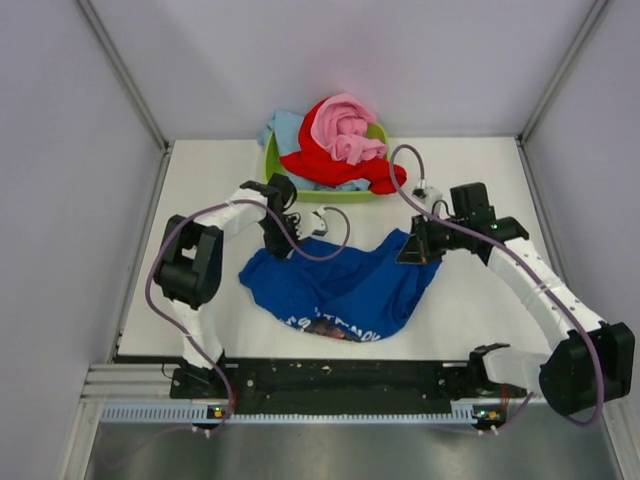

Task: Fold and stack the t-shirts
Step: Flatten out the tshirt

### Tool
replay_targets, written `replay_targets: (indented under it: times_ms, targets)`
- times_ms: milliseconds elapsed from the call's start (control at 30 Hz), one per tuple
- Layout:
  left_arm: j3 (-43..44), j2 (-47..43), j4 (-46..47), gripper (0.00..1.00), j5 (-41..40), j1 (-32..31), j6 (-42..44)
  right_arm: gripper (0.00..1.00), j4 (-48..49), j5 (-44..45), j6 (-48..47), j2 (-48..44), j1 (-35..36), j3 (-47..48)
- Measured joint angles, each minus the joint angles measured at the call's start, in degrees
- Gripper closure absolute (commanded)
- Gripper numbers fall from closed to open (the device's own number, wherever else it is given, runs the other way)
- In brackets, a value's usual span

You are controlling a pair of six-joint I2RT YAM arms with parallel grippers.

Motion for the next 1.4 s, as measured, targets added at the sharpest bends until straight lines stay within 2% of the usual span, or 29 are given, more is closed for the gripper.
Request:
replay_targets:
  times_ms: [200, 300, 500, 600, 667, 767, 867, 933, 1067, 1167, 1200, 1233, 1267, 1300, 1400]
  targets:
    - [2.5, -3.0, -0.8, 1.0, -3.8, 2.9, -4.7, 1.0, 1.5, 4.6, 1.2, 0.1, 0.0, 6.4]
    - [7.0, -7.0, -0.7, 1.0, -7.5, 6.0, -8.1, 1.0, 2.7, 7.7, 1.9, 1.8, 0.0, 14.6]
    - [14.8, -25.2, 3.5, 1.0, -16.8, 13.9, -12.4, 1.0, 5.1, 11.6, 1.1, 5.2, 0.0, 35.2]
    - [17.7, -35.9, 5.0, 1.0, -21.7, 14.6, -12.3, 1.0, 6.0, 12.4, -0.2, 5.3, 0.0, 43.9]
    - [22.9, -40.9, 5.1, 1.0, -24.7, 14.6, -12.2, 1.0, 6.8, 12.4, -1.6, 4.7, 0.0, 49.6]
    - [28.7, -45.4, 5.8, 1.0, -27.4, 14.6, -11.9, 1.0, 7.8, 11.4, -3.1, 2.3, 0.0, 51.7]
    - [30.4, -49.6, 4.5, 1.0, -28.0, 14.6, -11.9, 1.0, 8.3, 7.0, -5.6, -2.3, 0.0, 50.0]
    - [28.0, -52.0, 3.7, 1.0, -27.7, 14.6, -11.9, 1.0, 10.0, 3.0, -6.8, -5.7, 0.0, 45.5]
    - [15.1, -56.7, -0.6, 1.0, -25.9, 14.7, -11.9, 1.0, 13.0, -6.3, -7.0, -12.8, 1.6, 29.8]
    - [-0.6, -60.9, -4.1, 1.0, -22.2, 14.8, -11.0, 1.0, 13.3, -8.5, -8.0, -14.0, 9.3, 15.4]
    - [-4.5, -61.7, -6.1, 0.96, -20.9, 14.8, -10.3, 1.0, 12.2, -8.1, -8.6, -13.7, 13.4, 10.6]
    - [-9.4, -62.8, -8.4, 0.84, -18.6, 14.8, -9.0, 1.0, 10.6, -7.2, -9.1, -12.5, 17.5, 6.3]
    - [-14.3, -64.0, -11.2, 0.64, -16.2, 14.8, -7.3, 1.0, 8.4, -6.4, -9.3, -11.2, 21.5, 2.7]
    - [-19.7, -65.5, -14.4, 0.56, -13.3, 14.8, -5.4, 1.0, 5.7, -5.9, -9.5, -9.5, 25.2, -0.1]
    - [-28.9, -67.9, -21.6, 0.41, -8.8, 14.8, -1.4, 0.84, -1.6, -6.3, -9.6, -2.9, 34.4, -2.3]
